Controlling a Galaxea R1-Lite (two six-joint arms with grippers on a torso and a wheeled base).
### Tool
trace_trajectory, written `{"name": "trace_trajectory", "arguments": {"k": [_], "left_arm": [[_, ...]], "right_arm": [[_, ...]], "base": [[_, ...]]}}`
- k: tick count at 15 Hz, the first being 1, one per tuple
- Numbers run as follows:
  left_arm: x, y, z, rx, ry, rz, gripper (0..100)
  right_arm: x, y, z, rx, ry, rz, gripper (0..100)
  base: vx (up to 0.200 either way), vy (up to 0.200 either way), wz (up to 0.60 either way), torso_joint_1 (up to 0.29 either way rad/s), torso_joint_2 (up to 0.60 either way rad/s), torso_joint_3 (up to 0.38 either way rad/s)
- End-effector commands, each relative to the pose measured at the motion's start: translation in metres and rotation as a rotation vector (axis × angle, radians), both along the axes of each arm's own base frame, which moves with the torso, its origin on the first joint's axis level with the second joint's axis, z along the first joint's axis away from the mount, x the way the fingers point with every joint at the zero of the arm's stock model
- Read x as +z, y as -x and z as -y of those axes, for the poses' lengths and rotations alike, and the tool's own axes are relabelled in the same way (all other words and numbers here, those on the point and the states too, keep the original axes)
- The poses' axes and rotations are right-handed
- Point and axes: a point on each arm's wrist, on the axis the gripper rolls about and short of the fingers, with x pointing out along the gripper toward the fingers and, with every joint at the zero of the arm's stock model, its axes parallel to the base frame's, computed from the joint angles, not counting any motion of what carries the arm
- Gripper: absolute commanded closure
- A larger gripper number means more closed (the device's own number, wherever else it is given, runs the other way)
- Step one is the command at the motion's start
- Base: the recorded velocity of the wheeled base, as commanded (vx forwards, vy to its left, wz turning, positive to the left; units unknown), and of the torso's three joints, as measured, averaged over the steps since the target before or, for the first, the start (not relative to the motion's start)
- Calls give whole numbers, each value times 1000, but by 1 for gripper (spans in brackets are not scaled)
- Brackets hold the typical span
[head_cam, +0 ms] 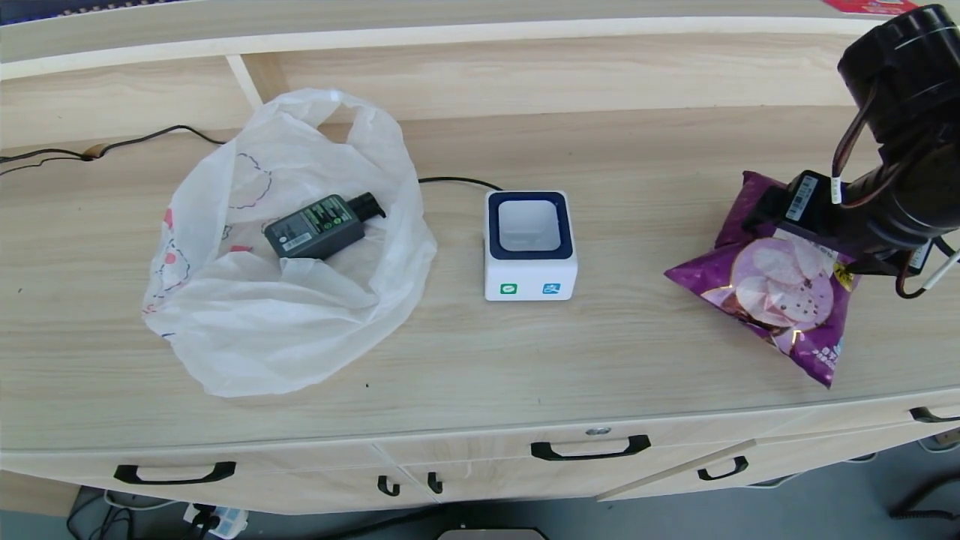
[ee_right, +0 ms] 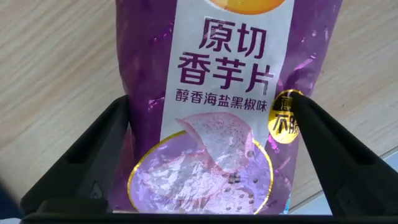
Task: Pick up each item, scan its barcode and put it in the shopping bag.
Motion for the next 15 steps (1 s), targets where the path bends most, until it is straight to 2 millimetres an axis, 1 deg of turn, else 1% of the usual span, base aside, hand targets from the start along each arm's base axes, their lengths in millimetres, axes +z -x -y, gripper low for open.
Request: {"name": "trace_trajectory", "arguments": {"k": [1, 2, 3, 7, 10, 13, 15], "left_arm": [[0, 0, 0, 0, 0, 0, 0], [0, 0, 0, 1, -2, 0, 0], [0, 0, 0, 0, -2, 0, 0], [0, 0, 0, 0, -3, 0, 0], [0, 0, 0, 0, -20, -1, 0], [0, 0, 0, 0, -22, 0, 0], [0, 0, 0, 0, -23, 0, 0]], "right_arm": [[7, 5, 2, -6, -11, 18, 0], [14, 13, 4, -4, -13, 34, 0], [15, 16, 5, -3, -14, 33, 0], [-3, 15, 5, -47, -46, -26, 0], [-9, 10, 3, -57, -72, -41, 0], [2, -1, -5, -20, -105, 9, 0], [0, -8, -8, -19, -104, 3, 0]], "base": [[0, 0, 0, 0, 0, 0], [0, 0, 0, 0, 0, 0], [0, 0, 0, 0, 0, 0], [0, 0, 0, 0, 0, 0], [0, 0, 0, 0, 0, 0], [0, 0, 0, 0, 0, 0], [0, 0, 0, 0, 0, 0]]}}
